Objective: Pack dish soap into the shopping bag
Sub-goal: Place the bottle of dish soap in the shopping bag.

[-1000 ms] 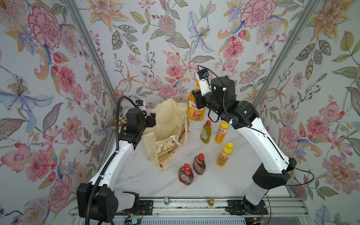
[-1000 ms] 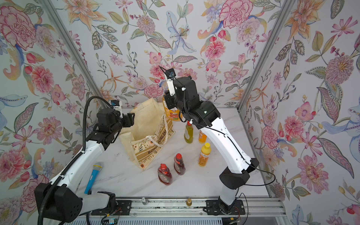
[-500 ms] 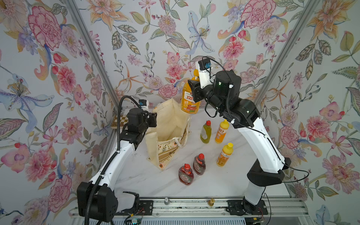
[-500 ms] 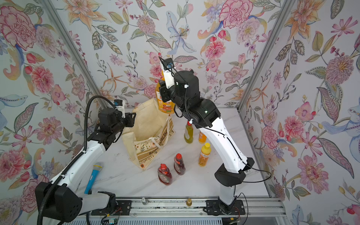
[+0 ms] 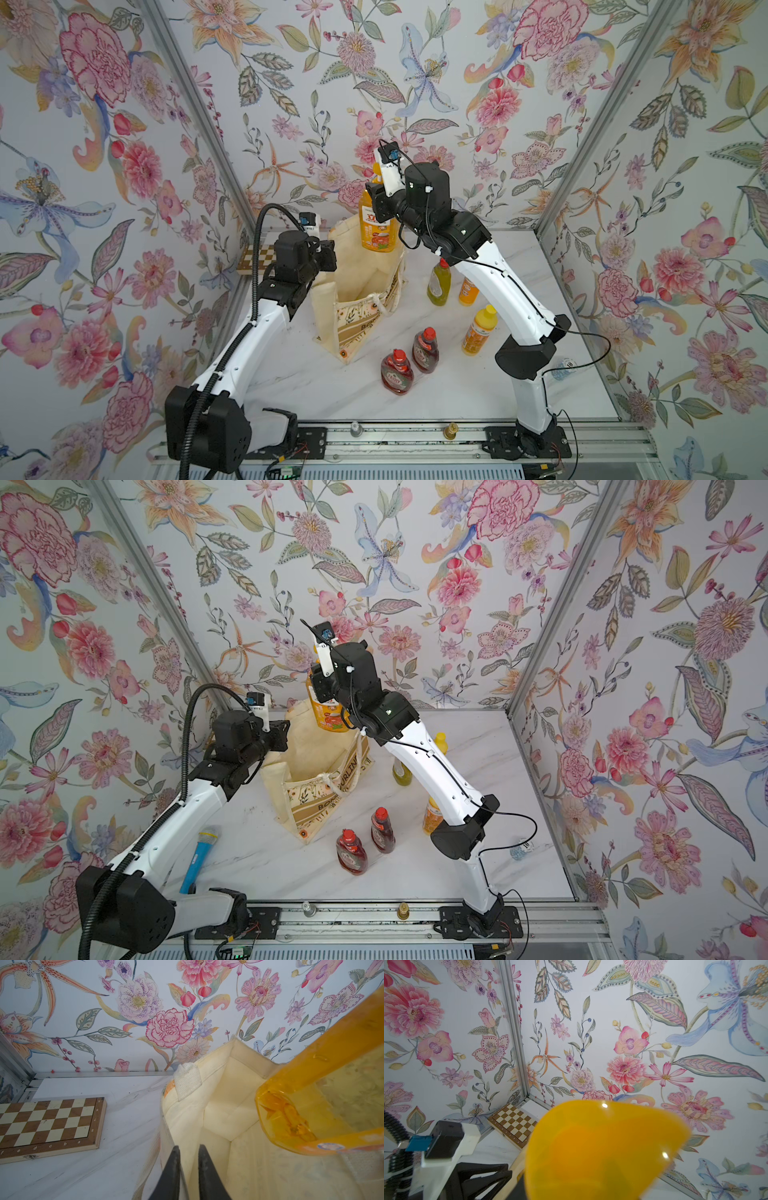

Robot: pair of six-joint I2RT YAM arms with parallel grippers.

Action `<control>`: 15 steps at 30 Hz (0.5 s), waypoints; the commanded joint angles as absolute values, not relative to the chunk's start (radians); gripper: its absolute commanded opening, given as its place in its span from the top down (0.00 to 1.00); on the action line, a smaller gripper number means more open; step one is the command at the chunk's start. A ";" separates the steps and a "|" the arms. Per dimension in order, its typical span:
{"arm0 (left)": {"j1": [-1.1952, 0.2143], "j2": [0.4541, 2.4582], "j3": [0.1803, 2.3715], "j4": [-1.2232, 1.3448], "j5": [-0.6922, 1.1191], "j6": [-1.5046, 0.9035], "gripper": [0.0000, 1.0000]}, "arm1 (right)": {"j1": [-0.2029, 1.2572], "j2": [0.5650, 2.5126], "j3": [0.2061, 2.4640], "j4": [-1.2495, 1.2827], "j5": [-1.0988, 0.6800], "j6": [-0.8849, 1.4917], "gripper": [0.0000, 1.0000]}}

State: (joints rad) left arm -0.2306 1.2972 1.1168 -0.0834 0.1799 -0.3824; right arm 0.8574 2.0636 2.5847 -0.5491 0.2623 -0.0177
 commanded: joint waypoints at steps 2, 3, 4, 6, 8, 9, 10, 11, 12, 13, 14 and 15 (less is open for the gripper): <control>-0.245 1.301 1.121 -0.087 0.191 -0.391 0.87 | 0.866 2.043 2.629 -0.284 0.257 0.002 1.00; -0.245 1.301 1.122 -0.086 0.189 -0.391 0.88 | 0.866 2.051 2.616 -0.275 0.258 0.002 1.00; -0.243 1.300 1.123 -0.086 0.189 -0.389 0.89 | 0.867 2.058 2.607 -0.269 0.261 0.002 1.00; -0.244 1.297 1.123 -0.086 0.190 -0.388 0.91 | 0.865 2.071 2.591 -0.260 0.265 0.001 1.00; -0.244 1.295 1.123 -0.084 0.186 -0.388 0.93 | 0.866 2.077 2.562 -0.247 0.264 -0.001 1.00; -0.244 1.293 1.123 -0.084 0.183 -0.388 0.95 | 0.866 2.073 2.537 -0.231 0.262 -0.002 1.00; -0.244 1.293 1.122 -0.085 0.183 -0.388 0.96 | 0.866 2.068 2.512 -0.214 0.260 -0.004 1.00; -0.244 1.292 1.123 -0.084 0.183 -0.388 0.98 | 0.866 2.061 2.477 -0.193 0.259 -0.007 1.00; -0.244 1.292 1.124 -0.085 0.182 -0.388 0.98 | 0.865 2.053 2.442 -0.170 0.261 -0.009 1.00; -0.244 1.289 1.125 -0.086 0.183 -0.386 0.99 | 0.865 2.044 2.409 -0.151 0.261 -0.009 1.00; -0.244 1.287 1.126 -0.086 0.182 -0.385 1.00 | 0.864 2.034 2.367 -0.125 0.261 -0.009 1.00; -0.245 1.286 1.127 -0.087 0.183 -0.383 1.00 | 0.864 2.019 2.318 -0.093 0.261 -0.011 1.00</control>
State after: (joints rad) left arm -0.2325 1.2968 1.1168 -0.0814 0.1795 -0.3820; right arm 0.8581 2.1044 2.3745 -0.3534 0.2569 -0.0071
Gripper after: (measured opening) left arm 0.075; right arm 0.361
